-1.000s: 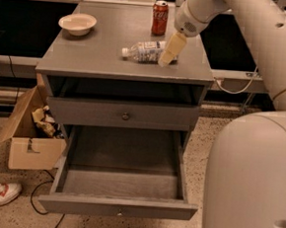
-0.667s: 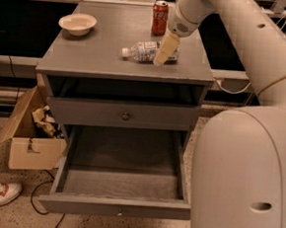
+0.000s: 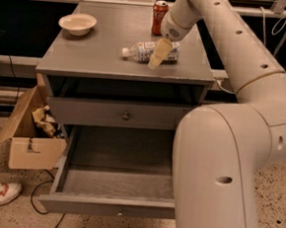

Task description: Place blue plastic bottle into middle drawer

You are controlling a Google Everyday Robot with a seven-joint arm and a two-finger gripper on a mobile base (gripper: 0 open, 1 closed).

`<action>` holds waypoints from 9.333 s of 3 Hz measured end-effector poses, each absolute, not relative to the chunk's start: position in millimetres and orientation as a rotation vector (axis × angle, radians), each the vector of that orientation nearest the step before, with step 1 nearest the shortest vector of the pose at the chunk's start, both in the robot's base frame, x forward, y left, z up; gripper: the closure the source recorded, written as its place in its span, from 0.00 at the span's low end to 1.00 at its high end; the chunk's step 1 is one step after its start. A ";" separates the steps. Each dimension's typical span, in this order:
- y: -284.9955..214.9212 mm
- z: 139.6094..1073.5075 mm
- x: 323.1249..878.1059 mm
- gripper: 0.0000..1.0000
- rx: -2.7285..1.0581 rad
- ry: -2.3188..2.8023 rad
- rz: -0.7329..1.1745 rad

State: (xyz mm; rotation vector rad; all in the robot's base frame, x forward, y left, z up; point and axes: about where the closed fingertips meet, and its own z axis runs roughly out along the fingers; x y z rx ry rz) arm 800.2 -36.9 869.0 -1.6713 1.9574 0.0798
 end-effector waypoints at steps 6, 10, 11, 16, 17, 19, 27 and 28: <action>-46.8 894.9 782.8 1.00 -1.636 1.851 0.243; -66.2 894.5 708.3 1.00 -1.663 1.823 0.409; -80.8 912.1 677.0 1.00 -1.526 1.829 0.445; -98.0 815.6 566.3 1.00 -1.341 2.072 0.542; -91.1 746.5 550.0 1.00 -1.394 2.112 0.599; -32.4 594.3 527.9 1.00 -1.533 2.084 0.833; 4.4 410.4 603.4 0.28 -1.327 2.216 0.770; 7.8 412.3 606.5 0.05 -1.315 2.197 0.784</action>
Offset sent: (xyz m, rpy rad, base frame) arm 0.0268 -0.0004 -0.0157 0.0554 0.0610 0.0054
